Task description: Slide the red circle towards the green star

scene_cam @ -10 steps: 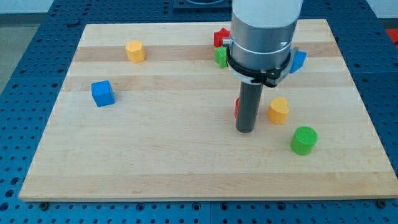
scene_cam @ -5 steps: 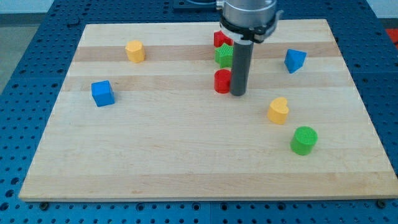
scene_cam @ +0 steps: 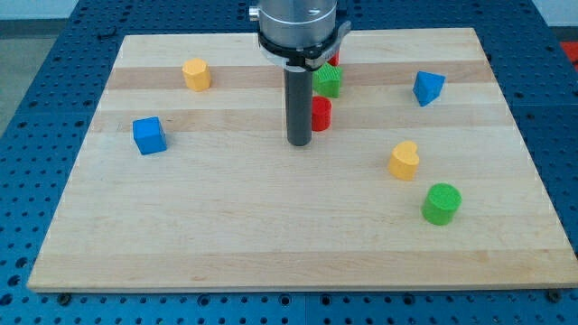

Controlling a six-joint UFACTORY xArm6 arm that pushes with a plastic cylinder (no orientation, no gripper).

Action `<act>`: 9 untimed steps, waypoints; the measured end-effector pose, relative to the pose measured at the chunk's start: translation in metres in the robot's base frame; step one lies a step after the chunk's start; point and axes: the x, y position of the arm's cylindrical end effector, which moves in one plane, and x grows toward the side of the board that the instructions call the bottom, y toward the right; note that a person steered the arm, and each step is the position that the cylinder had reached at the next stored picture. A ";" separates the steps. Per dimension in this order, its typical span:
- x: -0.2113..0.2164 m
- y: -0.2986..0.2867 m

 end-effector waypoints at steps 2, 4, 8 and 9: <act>-0.012 0.000; -0.026 0.002; -0.023 0.013; -0.019 0.013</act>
